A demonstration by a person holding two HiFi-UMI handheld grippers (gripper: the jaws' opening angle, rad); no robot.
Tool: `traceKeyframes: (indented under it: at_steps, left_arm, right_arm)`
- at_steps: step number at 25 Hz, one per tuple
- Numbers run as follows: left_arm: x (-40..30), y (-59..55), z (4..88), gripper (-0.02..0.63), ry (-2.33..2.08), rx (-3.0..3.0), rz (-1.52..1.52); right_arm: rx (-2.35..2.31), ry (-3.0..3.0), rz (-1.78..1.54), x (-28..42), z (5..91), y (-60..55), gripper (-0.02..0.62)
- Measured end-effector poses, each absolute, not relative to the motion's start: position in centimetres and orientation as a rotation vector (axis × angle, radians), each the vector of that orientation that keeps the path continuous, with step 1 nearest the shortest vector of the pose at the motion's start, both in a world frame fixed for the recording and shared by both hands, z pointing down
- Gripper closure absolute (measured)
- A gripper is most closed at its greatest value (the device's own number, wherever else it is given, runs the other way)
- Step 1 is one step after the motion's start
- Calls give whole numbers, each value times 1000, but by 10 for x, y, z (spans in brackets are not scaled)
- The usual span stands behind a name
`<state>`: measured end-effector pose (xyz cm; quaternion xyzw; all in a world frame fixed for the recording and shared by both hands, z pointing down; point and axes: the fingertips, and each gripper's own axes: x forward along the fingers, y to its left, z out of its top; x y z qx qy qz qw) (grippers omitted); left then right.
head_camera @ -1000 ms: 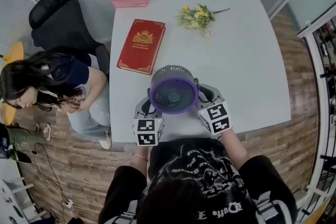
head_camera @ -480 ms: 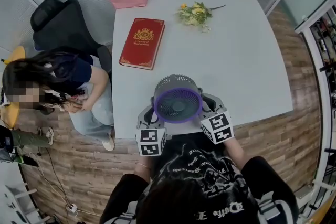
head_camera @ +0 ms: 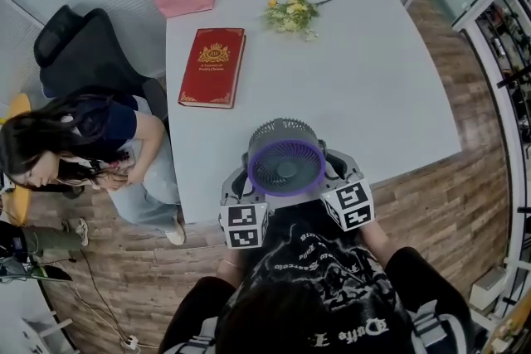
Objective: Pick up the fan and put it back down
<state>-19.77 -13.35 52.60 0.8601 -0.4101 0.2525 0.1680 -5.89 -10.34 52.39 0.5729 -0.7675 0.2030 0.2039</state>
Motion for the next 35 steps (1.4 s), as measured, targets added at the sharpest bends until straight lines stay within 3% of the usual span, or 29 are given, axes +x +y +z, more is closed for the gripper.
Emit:
traceKeyframes:
  at_steps: [15, 35]
  left_arm:
    - [-119, -127, 514, 534, -927, 2635, 771]
    - [33, -114, 508, 538, -807, 2660, 801]
  right_arm:
    - [1894, -1952, 624, 11, 518, -62, 500]
    - [1989, -1869, 693, 156, 516, -38, 502]
